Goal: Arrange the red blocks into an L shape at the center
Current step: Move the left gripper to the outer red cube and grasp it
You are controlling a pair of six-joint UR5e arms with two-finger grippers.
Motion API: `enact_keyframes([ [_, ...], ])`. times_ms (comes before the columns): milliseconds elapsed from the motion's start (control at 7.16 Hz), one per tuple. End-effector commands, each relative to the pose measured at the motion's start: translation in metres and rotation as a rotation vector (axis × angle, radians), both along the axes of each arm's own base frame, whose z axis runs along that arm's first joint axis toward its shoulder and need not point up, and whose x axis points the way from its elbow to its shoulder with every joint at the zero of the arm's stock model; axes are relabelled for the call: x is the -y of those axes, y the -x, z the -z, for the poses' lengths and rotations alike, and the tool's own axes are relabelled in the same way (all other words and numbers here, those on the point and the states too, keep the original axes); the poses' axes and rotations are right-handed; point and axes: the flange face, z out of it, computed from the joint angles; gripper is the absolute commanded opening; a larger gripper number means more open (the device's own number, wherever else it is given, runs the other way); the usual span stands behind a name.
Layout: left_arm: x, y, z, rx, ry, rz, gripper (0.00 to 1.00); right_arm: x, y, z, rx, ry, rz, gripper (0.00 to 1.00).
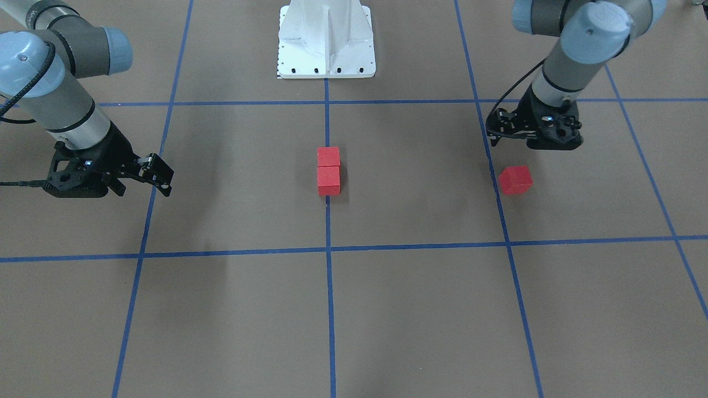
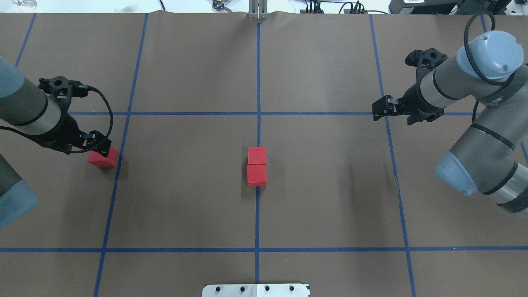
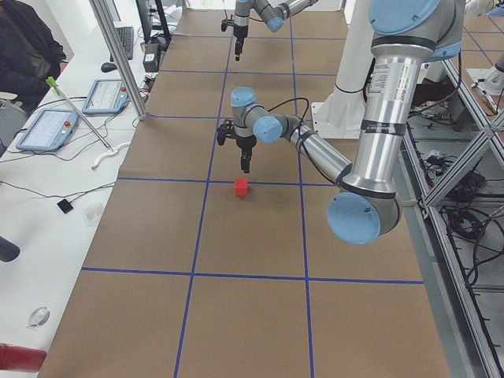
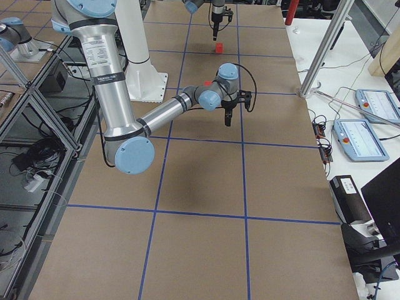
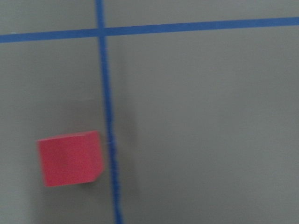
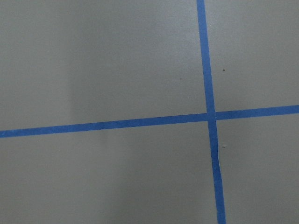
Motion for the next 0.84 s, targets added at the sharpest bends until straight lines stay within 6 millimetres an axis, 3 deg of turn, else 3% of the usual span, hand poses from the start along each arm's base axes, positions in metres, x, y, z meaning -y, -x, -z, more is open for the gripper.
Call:
enact_keyframes([
  [0,0.027,0.000,-0.050,-0.016,0.011,0.029,1.00,-0.007,-0.008,-0.020,-0.005,-0.019,-0.011,0.99],
  [279,0.048,-0.020,-0.083,-0.062,0.059,0.122,0.99,-0.023,-0.022,-0.054,0.022,-0.048,-0.006,0.99],
  [419,0.049,-0.022,-0.091,-0.069,0.077,0.143,1.00,-0.024,-0.022,-0.056,0.026,-0.050,-0.013,0.99],
  [698,0.048,-0.022,-0.086,-0.077,0.100,0.168,1.00,-0.024,-0.022,-0.055,0.028,-0.049,-0.017,0.99],
])
